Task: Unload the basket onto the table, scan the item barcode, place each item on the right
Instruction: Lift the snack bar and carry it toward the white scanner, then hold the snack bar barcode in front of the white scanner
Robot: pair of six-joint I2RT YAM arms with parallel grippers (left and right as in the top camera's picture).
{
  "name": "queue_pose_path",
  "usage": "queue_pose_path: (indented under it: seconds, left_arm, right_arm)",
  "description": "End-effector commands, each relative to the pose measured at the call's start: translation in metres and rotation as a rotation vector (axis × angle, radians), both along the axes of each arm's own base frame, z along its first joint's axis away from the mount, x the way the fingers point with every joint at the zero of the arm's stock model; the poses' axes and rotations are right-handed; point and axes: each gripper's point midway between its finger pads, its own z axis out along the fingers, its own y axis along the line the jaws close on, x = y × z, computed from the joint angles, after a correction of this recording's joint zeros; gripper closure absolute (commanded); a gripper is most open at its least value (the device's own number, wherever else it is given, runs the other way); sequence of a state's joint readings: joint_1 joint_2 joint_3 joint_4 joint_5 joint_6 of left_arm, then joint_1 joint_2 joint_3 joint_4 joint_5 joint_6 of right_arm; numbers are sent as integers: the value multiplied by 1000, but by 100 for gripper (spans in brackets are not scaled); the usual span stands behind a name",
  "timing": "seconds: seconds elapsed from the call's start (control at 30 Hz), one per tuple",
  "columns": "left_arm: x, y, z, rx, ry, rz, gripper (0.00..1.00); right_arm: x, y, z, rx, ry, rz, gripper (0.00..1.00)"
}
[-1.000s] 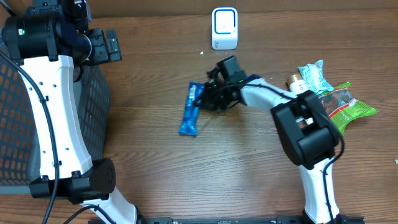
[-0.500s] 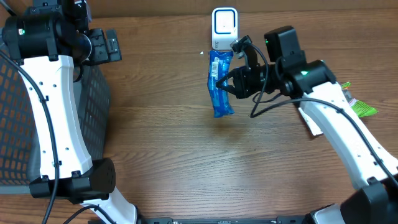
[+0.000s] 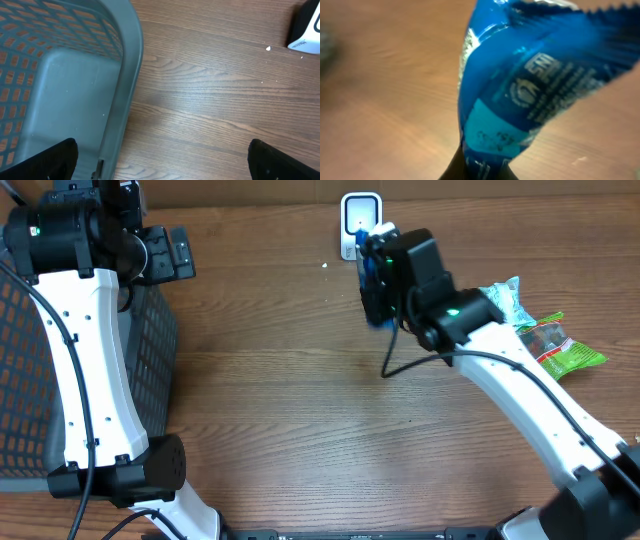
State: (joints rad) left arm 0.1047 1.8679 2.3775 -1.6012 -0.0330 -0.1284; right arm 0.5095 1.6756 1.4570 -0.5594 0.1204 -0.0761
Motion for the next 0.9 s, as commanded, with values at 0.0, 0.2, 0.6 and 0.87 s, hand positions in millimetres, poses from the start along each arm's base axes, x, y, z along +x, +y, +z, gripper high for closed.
queue_pose_path:
  seconds: [0.0, 0.2, 0.6, 0.87]
  left_arm:
    - [-4, -4, 14, -6, -42, -4, 0]
    - [-4, -5, 14, -6, -42, -5, 0]
    - [-4, -5, 14, -6, -42, -5, 0]
    - [-4, -4, 14, -5, -42, -5, 0]
  right_arm:
    - [42, -36, -3, -319, -175, -96, 96]
    - [111, -39, 2, -771, -471, 44, 96]
    - [186, -50, -24, -1107, -789, 38, 96]
    - [216, -32, -33, -1043, -838, 70, 96]
